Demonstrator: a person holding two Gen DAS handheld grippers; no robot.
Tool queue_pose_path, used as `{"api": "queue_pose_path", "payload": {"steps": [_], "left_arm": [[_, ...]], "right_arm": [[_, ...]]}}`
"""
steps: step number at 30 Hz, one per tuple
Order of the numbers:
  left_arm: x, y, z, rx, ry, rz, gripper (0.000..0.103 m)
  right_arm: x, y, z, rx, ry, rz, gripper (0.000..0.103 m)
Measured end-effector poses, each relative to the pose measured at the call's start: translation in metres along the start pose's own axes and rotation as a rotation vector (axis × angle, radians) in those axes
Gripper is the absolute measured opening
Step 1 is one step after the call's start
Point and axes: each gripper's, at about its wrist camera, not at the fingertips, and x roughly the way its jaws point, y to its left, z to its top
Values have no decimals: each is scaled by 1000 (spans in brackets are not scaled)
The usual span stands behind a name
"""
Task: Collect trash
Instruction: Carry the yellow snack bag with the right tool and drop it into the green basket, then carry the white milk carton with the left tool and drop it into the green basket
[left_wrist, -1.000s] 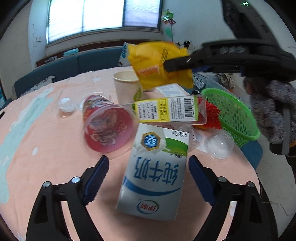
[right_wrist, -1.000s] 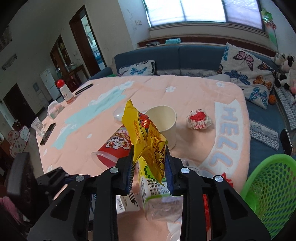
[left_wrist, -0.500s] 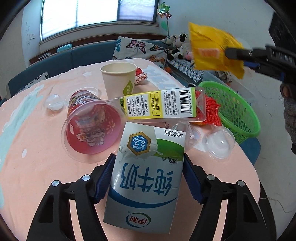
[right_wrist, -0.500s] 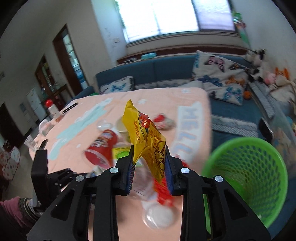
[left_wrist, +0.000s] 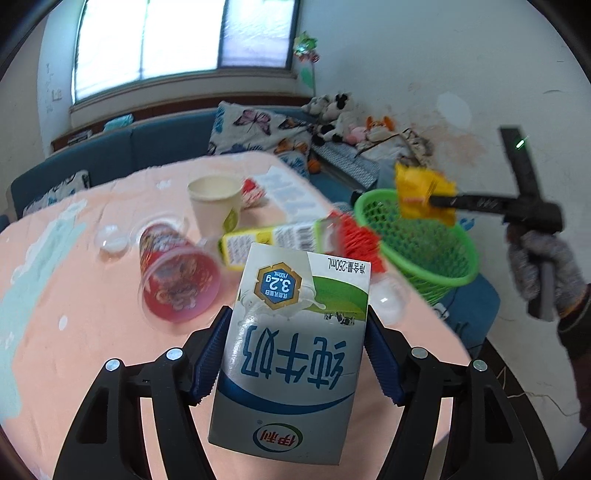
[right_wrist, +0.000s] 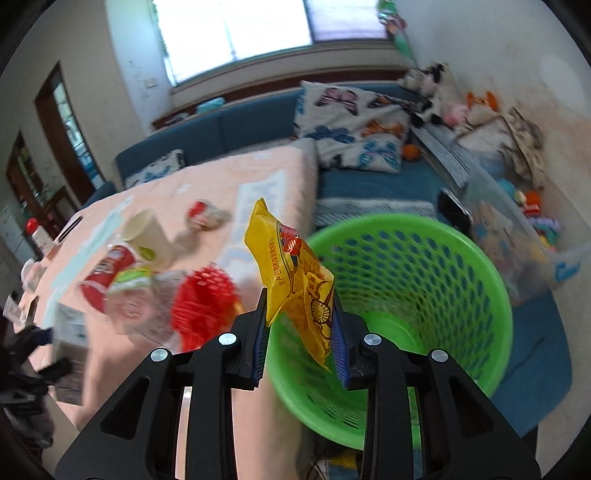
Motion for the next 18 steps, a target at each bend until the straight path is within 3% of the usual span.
{"api": "queue_pose_path", "payload": {"steps": [2, 9, 18], "left_arm": [[-3, -5, 9, 7, -8, -20, 67], [8, -33, 40, 46, -17, -66, 67], [45, -73, 82, 102, -4, -96, 67]], "right_arm": [[2, -12, -6, 28, 8, -13, 34], [7, -38, -16, 79, 26, -18, 55], [-3, -58, -25, 117, 11, -1, 59]]}}
